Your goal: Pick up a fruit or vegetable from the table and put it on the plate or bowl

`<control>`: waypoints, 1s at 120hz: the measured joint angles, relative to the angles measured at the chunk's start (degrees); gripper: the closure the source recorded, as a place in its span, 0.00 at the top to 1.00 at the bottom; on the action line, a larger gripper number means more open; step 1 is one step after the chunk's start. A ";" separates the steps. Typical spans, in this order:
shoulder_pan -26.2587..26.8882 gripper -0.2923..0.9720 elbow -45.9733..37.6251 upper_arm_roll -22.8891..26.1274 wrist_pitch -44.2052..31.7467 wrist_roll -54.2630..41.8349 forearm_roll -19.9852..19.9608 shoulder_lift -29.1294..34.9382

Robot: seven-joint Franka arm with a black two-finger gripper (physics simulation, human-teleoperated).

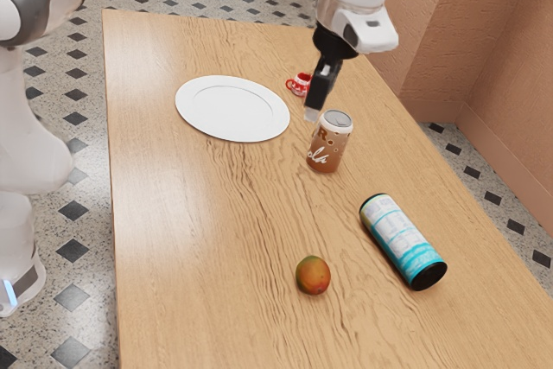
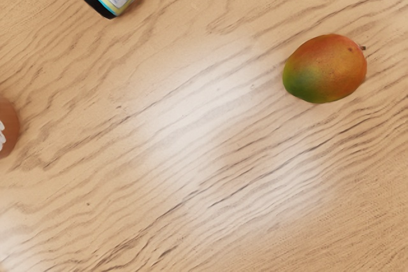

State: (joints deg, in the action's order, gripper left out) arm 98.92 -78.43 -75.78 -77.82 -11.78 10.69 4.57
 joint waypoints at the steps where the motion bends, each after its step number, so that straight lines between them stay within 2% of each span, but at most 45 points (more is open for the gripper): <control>1: 0.60 0.75 -0.44 0.29 -0.37 0.48 -0.13 0.25; 13: 5.54 0.75 -6.41 1.74 -4.32 7.67 -1.82 3.86; 22: 7.34 0.75 -11.43 0.48 -7.71 12.36 -0.80 14.12; 28: 11.90 0.75 -12.58 -2.56 -9.43 15.17 2.42 21.12; 33: 17.72 0.75 -13.06 -7.07 -10.86 17.37 4.96 23.72; 40: 26.74 0.75 -13.87 -15.05 -13.02 20.16 7.25 23.67; 48: 30.90 0.75 -16.98 -19.85 -15.80 23.01 8.37 21.11; 62: 33.11 0.75 -20.44 -21.26 -20.17 27.36 7.79 15.62; 76: 33.93 0.75 -22.65 -20.31 -24.37 30.93 4.44 12.68; 97: 33.71 0.75 -28.98 -19.89 -28.64 35.16 -1.30 12.86; 120: 33.33 0.75 -30.66 -20.07 -31.60 38.60 -2.94 13.08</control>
State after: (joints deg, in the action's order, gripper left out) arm 132.25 -109.09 -95.85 -109.42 26.82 7.75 17.65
